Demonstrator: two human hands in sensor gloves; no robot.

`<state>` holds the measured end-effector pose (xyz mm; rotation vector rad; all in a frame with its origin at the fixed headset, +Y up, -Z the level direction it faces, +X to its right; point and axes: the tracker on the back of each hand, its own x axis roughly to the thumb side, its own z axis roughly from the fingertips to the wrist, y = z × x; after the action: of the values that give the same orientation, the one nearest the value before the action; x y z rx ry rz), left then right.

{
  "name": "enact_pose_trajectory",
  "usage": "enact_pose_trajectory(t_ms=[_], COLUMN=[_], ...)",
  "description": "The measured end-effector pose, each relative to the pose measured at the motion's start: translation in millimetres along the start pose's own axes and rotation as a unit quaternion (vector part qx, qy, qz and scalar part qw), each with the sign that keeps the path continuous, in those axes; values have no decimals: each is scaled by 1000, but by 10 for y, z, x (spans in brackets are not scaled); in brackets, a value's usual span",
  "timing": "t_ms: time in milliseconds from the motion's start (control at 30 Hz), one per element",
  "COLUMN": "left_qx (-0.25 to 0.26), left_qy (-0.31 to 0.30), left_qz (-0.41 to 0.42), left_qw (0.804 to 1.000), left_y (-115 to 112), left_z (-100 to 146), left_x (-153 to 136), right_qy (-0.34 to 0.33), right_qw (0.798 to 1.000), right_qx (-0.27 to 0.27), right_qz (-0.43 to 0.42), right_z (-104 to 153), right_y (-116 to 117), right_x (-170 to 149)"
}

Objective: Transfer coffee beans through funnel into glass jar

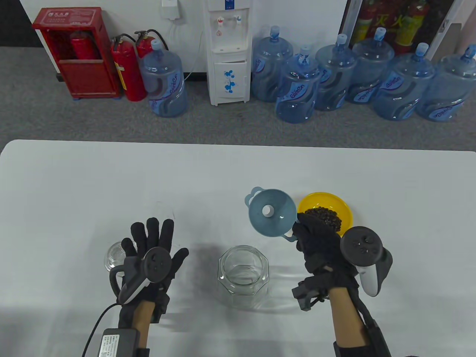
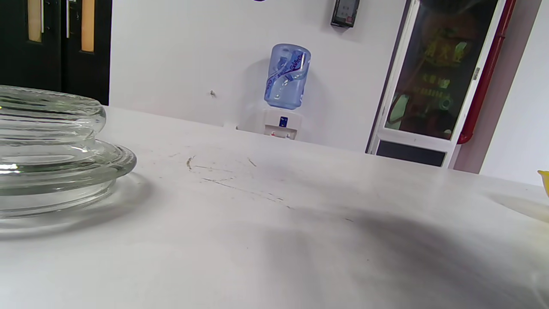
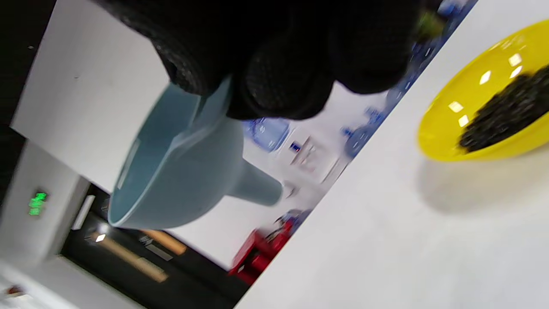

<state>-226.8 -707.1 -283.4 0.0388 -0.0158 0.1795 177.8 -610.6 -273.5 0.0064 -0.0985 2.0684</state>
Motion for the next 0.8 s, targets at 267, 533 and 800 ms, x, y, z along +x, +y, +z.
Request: enact_pose_trajectory(t_ms=[267,533,800], left_qx=[1,-4,-5], left_qy=[-1,-1,1], left_qz=[-2,-2,-5], left_qw=[1000,1000,1000], left_y=[1,-1,-1], left_z=[-3,-2,-6], left_x=[-1,-9,-13], right_qy=[21,49,58], right_qw=[984,976,973], right_qx=[168,214,221], right_qz=[-59,-18,23], right_z=[-34,-173,-184], right_y=[37,380,500], right_x=[127,-33,-146])
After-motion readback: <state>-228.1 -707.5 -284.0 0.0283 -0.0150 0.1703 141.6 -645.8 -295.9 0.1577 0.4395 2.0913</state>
